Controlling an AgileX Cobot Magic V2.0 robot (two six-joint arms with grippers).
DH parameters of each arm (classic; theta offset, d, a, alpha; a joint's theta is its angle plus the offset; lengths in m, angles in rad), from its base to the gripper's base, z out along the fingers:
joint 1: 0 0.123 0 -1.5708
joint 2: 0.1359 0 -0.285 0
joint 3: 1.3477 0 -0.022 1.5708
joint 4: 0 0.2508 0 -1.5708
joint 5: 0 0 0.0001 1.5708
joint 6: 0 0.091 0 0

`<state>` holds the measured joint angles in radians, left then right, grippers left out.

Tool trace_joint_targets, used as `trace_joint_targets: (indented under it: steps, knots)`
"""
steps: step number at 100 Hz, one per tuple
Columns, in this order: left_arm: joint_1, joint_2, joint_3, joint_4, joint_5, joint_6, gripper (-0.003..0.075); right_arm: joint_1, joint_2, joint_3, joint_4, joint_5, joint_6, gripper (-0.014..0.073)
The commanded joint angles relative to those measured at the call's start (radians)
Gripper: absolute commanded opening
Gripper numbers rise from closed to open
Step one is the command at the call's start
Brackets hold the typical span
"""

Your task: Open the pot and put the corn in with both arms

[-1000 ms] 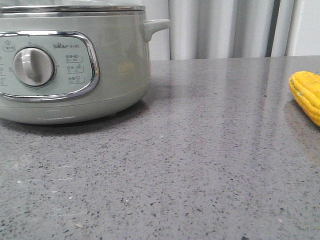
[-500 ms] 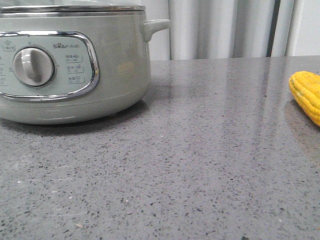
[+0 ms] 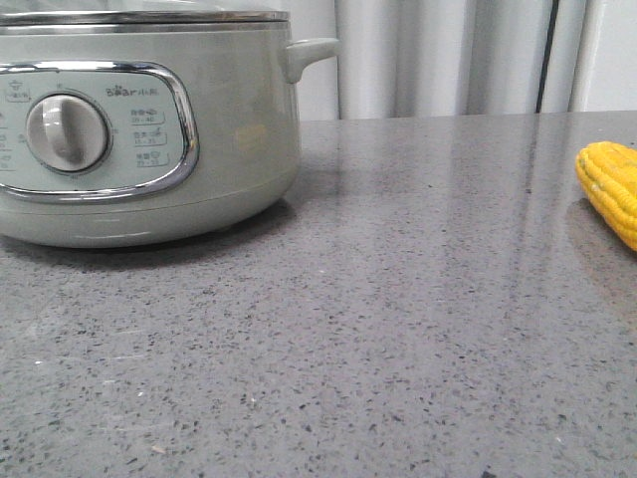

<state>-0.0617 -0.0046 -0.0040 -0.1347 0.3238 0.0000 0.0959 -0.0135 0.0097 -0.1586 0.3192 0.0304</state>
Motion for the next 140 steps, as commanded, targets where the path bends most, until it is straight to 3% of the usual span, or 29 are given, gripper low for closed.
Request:
trace_joint_targets:
  steps: [1, 30, 42, 50, 59, 66, 84, 107, 114, 127, 140]
  knots:
    - [0.001, -0.029, 0.027, -0.006, -0.035, -0.006, -0.0020, -0.005, -0.017, 0.018, -0.047, -0.094, -0.004, -0.0071]
    - [0.001, -0.029, 0.027, -0.006, -0.035, -0.006, -0.0020, -0.005, -0.017, 0.018, -0.029, -0.412, -0.004, -0.0071]
    - [0.001, -0.029, 0.027, -0.006, -0.035, -0.006, -0.0020, -0.005, -0.017, 0.018, 0.091, -0.536, -0.004, -0.0071]
    - [0.001, -0.029, 0.027, -0.006, -0.035, -0.006, -0.0020, -0.005, -0.017, 0.018, 0.246, -0.581, 0.003, -0.0071]
    - [0.001, -0.029, 0.027, -0.006, -0.035, -0.006, -0.0020, -0.005, -0.017, 0.015, 0.435, -0.569, 0.010, -0.0071]
    - [0.001, -0.029, 0.027, -0.006, -0.041, -0.006, -0.0020, -0.005, -0.017, 0.014, 0.511, -0.550, 0.010, -0.0071]
    - [0.001, -0.029, 0.027, -0.006, -0.146, -0.006, -0.0020, -0.005, -0.017, -0.051, 0.540, -0.481, 0.010, -0.0071]
    - [0.001, -0.029, 0.027, 0.035, -0.182, 0.011, -0.0020, -0.005, -0.017, -0.125, 0.540, -0.341, 0.010, -0.0071]
    - [0.001, -0.029, 0.027, -0.047, -0.217, -0.007, -0.0020, -0.005, -0.017, -0.124, 0.540, -0.331, 0.010, -0.0071]
    - [0.001, -0.029, 0.027, -0.432, -0.283, -0.010, -0.0020, -0.005, -0.017, -0.124, 0.540, -0.330, 0.010, -0.0071]
    - [0.001, -0.029, 0.025, -0.605, -0.329, -0.010, -0.0020, -0.005, -0.017, -0.124, 0.540, -0.319, 0.010, -0.0071]
